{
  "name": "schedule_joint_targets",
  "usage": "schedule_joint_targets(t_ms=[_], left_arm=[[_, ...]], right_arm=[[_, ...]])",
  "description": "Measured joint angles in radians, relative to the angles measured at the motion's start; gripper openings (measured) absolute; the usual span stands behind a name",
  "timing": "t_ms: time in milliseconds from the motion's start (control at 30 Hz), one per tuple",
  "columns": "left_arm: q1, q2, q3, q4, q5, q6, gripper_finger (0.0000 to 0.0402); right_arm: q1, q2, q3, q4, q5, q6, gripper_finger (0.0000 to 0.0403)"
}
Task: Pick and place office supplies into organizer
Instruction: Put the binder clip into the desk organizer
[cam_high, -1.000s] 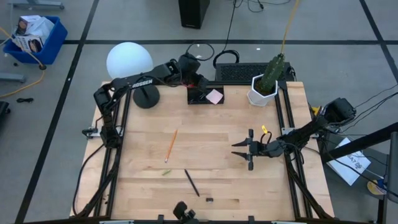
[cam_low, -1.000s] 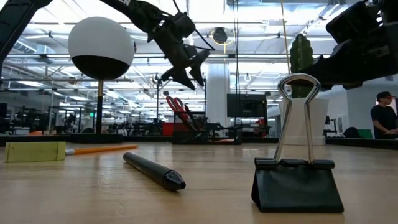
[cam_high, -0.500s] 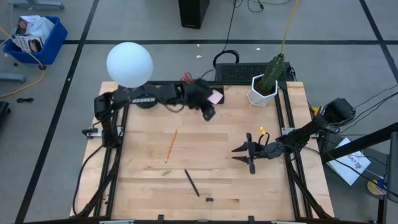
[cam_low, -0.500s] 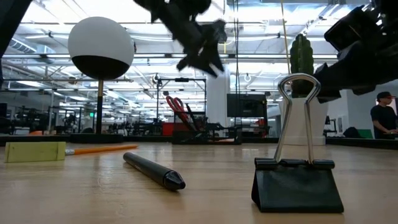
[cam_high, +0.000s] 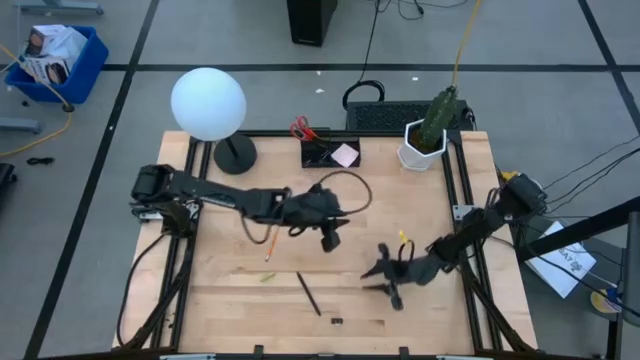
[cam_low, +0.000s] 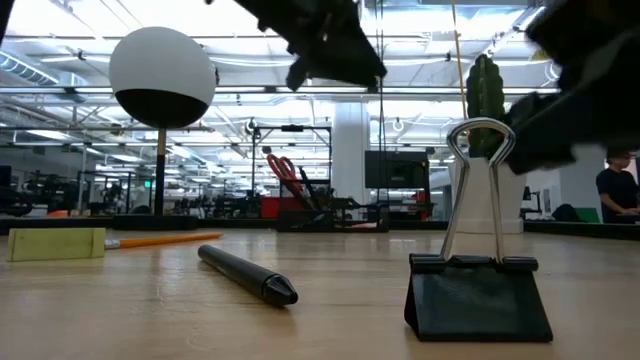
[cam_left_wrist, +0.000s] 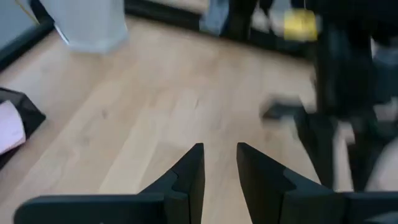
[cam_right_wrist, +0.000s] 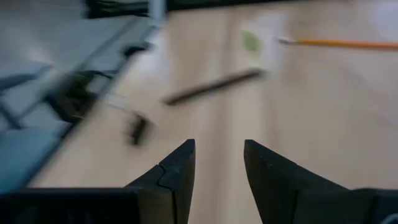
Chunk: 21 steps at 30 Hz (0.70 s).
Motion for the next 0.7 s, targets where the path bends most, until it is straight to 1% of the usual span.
schedule_joint_targets(t_ms=[67,167,200,267,367,433,467,700], left_arm=[[-0.024,-0.047,-0.072,0.078,-0.037,-0.042,0.0098],[-0.059,-0.109,-0.173,0.229,-0.076,-0.051,0.0099],[-0.071,-0.125,-0.209,0.273,-0.094,-0.045,0.0098],[-0.092,-0.146,-0.269,0.414,-0.12,-0.021,0.0098],[-0.106,-0.188,-0.335,0.51,-0.137,-0.008,0.0097],[-0.11,-0.213,-0.366,0.534,-0.139,-0.016,0.0097],[-0.112,-0.224,-0.377,0.533,-0.139,-0.019,0.0097],[-0.126,-0.239,-0.387,0.542,-0.139,-0.039,0.0097]], right_arm=[[0.031,0.039,0.067,0.003,-0.017,-0.006,0.013],[0.074,0.097,0.156,-0.001,-0.058,-0.025,0.013],[0.083,0.125,0.186,0.001,-0.058,-0.029,0.013],[0.098,0.17,0.234,0.001,-0.055,-0.042,0.013],[0.101,0.241,0.299,0.003,-0.032,-0.047,0.013],[0.1,0.272,0.323,-0.006,0.0,-0.051,0.013],[0.099,0.29,0.344,-0.002,-0.001,-0.05,0.013],[0.1,0.372,0.441,-0.003,0.05,-0.018,0.013]])
